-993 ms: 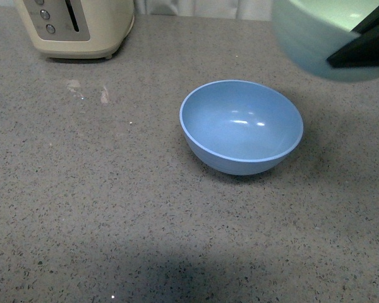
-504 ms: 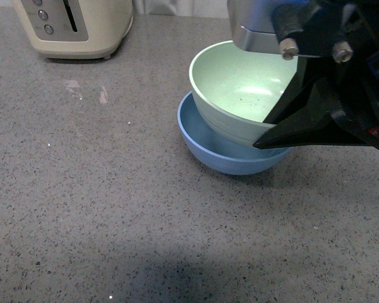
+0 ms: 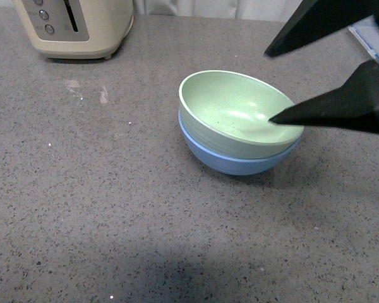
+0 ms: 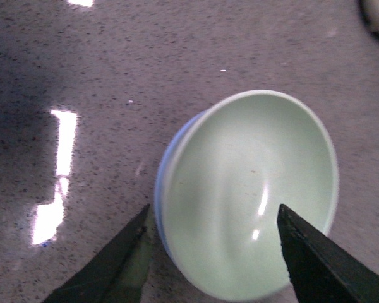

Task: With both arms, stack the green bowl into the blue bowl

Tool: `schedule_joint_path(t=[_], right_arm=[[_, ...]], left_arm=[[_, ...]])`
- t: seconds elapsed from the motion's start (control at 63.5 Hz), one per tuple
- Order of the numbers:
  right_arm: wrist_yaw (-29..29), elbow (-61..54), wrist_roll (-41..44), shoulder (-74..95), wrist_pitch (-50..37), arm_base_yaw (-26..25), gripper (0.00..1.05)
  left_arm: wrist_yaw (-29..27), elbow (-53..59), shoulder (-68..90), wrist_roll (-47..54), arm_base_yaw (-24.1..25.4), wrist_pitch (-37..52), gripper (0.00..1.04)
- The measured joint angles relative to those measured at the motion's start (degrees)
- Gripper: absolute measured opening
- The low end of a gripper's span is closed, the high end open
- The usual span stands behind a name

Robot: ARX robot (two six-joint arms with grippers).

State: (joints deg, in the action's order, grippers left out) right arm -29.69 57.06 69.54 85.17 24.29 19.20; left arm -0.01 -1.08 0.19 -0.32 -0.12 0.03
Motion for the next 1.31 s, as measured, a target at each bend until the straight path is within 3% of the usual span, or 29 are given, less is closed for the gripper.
schedule_joint_path(t=[0.158,0.315,0.441,0.551,0.93,1.008,1.071,1.308], right_arm=[[-1.0,-8.0,-11.0,-11.6,-9.6,-6.1,0.97],[-0.2,-18.5,-24.5,-21.3,-19.2,-12.7,0.95],[10.6,-28.1,-41.5,-29.4,-35.3,-18.1,0.95],[15.2,-32.0,-51.7,-33.3,-37.5,-21.0,0.95],[14.9,-32.2,-56.8,-33.4,-37.6,-21.1,0.95],[24.8,-36.3,-61.5,-33.4,-48.9,-19.8,0.84],[29.0,-39.7,-64.8,-34.5,-55.6,-19.5,0.73],[29.7,-46.3,-68.4,-40.5,-57.7,-19.4,0.34]], left_arm=[[0.0,0.0,0.0,0.0,0.0,0.0,0.98],[0.0,0.0,0.0,0.0,0.0,0.0,0.98],[0.0,0.0,0.0,0.0,0.0,0.0,0.98],[0.0,0.0,0.0,0.0,0.0,0.0,0.98],[0.0,0.0,0.0,0.0,0.0,0.0,0.98],[0.0,0.0,0.0,0.0,0.0,0.0,0.98],[0.0,0.0,0.0,0.0,0.0,0.0,0.98],[0.0,0.0,0.0,0.0,0.0,0.0,0.98]])
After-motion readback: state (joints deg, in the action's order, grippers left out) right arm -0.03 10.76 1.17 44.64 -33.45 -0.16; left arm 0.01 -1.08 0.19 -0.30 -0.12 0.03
